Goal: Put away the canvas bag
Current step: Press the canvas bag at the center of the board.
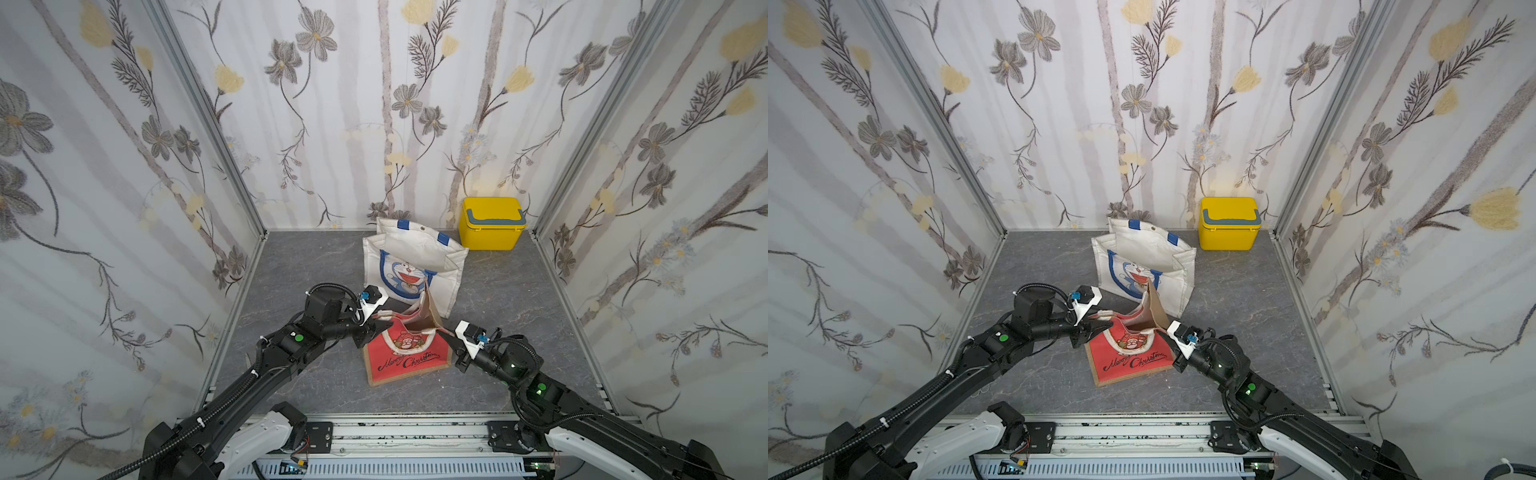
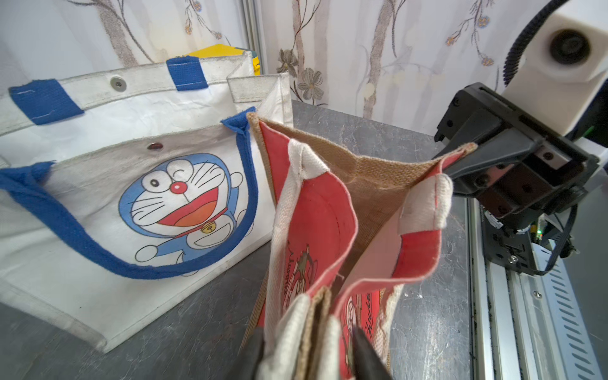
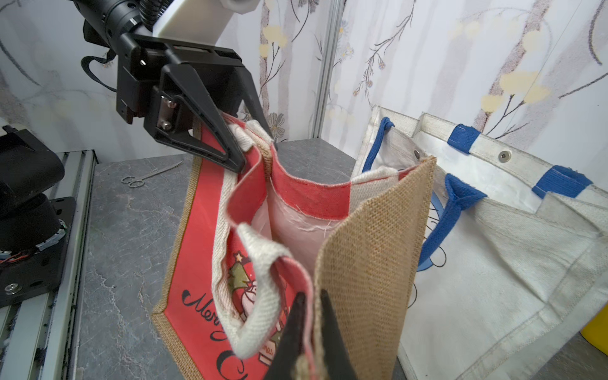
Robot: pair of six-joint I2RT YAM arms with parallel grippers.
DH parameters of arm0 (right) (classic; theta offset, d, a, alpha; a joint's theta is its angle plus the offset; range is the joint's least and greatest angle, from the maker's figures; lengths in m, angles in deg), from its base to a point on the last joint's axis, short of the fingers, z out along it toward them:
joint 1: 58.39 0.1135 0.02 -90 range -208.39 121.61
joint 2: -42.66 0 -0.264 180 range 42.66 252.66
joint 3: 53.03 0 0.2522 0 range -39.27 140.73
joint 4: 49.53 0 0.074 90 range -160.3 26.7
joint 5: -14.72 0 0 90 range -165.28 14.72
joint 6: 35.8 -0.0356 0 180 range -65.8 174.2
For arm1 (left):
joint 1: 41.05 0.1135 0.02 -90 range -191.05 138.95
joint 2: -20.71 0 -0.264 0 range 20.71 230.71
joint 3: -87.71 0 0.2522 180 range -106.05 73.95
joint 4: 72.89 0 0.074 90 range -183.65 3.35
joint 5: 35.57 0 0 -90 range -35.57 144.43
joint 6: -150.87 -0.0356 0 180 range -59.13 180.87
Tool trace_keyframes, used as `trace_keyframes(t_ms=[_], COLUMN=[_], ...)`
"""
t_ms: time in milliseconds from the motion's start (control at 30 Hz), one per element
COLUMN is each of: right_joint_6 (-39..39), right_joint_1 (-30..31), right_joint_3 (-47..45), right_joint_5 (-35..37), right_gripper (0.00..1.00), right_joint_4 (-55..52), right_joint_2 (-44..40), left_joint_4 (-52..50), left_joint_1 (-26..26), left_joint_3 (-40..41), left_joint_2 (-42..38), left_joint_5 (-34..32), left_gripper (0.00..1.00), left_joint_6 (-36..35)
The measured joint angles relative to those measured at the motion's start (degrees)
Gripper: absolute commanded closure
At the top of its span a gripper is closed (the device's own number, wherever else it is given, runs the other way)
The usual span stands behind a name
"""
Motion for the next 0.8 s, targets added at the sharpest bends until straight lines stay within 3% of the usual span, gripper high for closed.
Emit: trace_keyframes(t_ms=[67,233,400,800], right_joint_6=[0.0,-1.5,-3.1,-6.0], right_joint_1=[0.0,-0.2,-0.7,-4.9], right_joint_3=[0.5,0.7,0.7,0.8], right_joint_5=[0.0,0.5,0.0,-3.9], right_gripper=[1.0,1.0,1.0,1.0], right_joint_4=[0.4,0.9,0.9,1.2], right_joint_2=[1.1,1.2,0.6,1.9], left_joint_4=[-0.8,-2.4,-6.1,-9.8], left_joint_1=[0.0,-0.7,-4.9,-7.3], left_joint_3=[-0.9,-5.6,-12.6,-17.9], left_joint_2=[-0.2,0.2,6.4,12.6], left_joint_5=[-1.7,-5.2,-6.8,-2.4], left_gripper=[0.0,0.0,0.0,0.0], left_joint_6=[0.0,0.2,-1.3,-1.9])
